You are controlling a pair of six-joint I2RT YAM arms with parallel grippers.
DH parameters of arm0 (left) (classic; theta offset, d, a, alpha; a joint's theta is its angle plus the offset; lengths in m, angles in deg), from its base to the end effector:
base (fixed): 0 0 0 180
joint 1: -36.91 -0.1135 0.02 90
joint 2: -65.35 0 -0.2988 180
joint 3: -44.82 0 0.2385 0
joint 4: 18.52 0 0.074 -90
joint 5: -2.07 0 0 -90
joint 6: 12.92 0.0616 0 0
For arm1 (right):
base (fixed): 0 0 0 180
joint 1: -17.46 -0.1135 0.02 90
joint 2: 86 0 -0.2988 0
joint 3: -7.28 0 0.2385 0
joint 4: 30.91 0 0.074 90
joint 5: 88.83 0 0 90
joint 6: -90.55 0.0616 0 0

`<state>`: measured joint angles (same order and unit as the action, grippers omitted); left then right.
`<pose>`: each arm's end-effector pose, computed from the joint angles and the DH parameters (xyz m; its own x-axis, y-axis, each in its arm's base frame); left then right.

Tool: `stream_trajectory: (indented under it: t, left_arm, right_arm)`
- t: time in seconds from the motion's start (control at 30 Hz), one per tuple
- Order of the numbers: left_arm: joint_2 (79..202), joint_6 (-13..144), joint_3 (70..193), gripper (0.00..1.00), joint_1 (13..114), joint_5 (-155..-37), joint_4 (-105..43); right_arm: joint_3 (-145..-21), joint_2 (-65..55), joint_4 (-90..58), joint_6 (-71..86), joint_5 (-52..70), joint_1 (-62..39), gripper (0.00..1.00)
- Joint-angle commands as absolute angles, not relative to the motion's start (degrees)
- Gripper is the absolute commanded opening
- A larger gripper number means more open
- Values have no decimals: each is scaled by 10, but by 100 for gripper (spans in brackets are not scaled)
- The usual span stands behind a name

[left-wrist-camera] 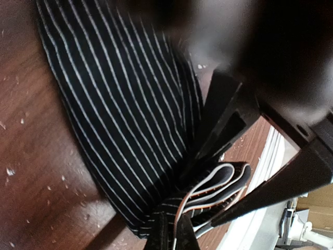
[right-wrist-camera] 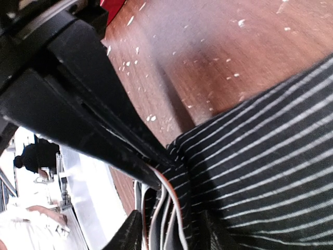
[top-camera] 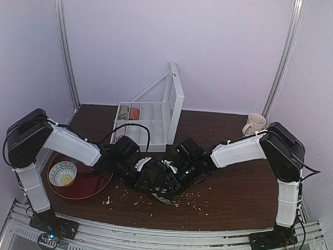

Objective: Roll the underwear
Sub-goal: Roll the underwear at the center of the board.

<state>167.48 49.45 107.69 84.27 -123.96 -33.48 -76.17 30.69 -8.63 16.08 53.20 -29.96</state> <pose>0.2036 -0.2745 0.1542 -0.8708 0.3920 -0.2967 0.4786 0.5380 -0.6939 0.2464 0.3399 0.1575 -0.7395 -0.5613 -0.3715 -0.5781 0.2470 0.7777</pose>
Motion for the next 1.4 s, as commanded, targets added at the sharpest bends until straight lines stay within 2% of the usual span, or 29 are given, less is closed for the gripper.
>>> stream_trajectory:
  t: [0.0, 0.53, 0.93, 1.37]
  left_arm:
    - [1707, 482, 1090, 0, 844, -1233, -415]
    - [1712, 472, 1106, 0, 845, -1231, -427]
    - [1760, 469, 1174, 0, 844, -1252, -506]
    - [1783, 463, 1211, 0, 844, -1249, -578]
  right_arm:
    - [-743, 279, -155, 170, 499, -295, 37]
    - [-654, 218, -241, 222, 458, -295, 38]
    - [-568, 118, -272, 196, 290, -359, 41]
    - [-502, 122, -372, 190, 204, -395, 52]
